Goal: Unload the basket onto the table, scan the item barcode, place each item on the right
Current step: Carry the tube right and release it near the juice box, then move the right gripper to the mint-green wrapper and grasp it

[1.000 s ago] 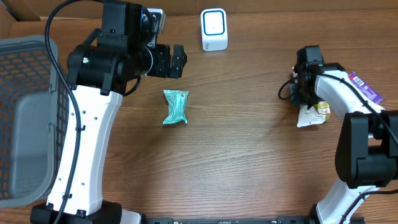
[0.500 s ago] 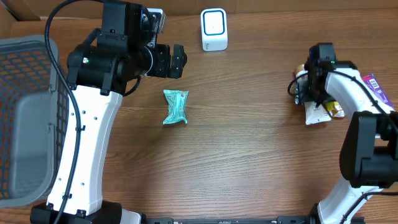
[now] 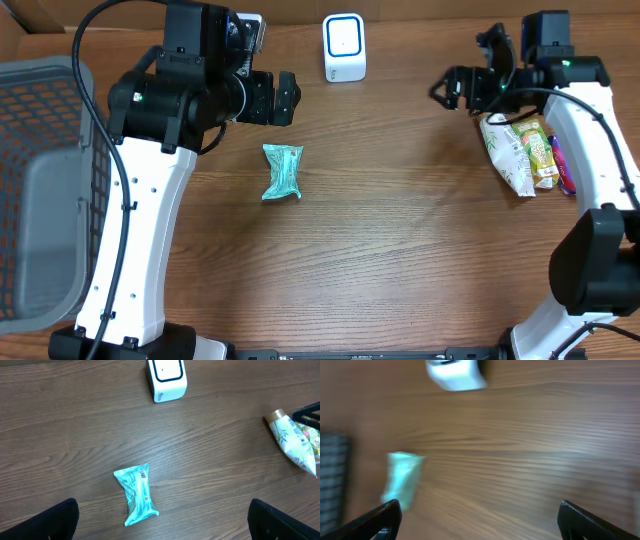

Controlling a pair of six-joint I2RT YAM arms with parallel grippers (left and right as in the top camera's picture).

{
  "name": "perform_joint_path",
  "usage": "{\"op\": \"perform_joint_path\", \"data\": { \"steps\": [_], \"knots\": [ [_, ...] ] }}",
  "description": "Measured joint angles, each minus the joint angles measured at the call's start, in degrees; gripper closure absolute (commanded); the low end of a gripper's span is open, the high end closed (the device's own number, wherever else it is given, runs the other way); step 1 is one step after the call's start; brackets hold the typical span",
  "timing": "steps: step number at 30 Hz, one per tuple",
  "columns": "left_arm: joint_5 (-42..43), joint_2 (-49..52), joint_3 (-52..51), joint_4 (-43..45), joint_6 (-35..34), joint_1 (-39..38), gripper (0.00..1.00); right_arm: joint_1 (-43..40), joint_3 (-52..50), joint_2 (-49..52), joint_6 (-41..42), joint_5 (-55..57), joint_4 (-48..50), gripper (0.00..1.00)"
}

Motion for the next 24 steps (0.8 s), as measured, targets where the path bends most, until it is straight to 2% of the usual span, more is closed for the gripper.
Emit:
{"op": "perform_joint_path", "data": {
  "steps": [3,7,11,17,20,24],
  "knots": [
    [0.0,0.0,0.0,0.0,0.0,0.0,0.00,3.1,-3.3,0.0,2.4,-5.8,4.1,0.00],
    [0.0,0.0,0.0,0.0,0.0,0.0,0.00,10.0,-8.7,0.0,10.1,-6.2,11.4,0.13],
    [0.0,0.0,0.0,0.0,0.0,0.0,0.01,17.7,-13.7,0.0,20.9,-1.6,18.2,0.19],
    [0.0,0.0,0.0,0.0,0.0,0.0,0.01,27.1,-19.1,0.0,35.0,6.3,28.4,0.21],
    [0.0,0.0,0.0,0.0,0.0,0.0,0.01,31.0,-21.0,0.0,39.6,10.1,32.6,0.27],
    [0.0,0.0,0.0,0.0,0.0,0.0,0.00,34.9,-21.8,0.7,44.5,14.9,34.7,0.30]
  ]
}}
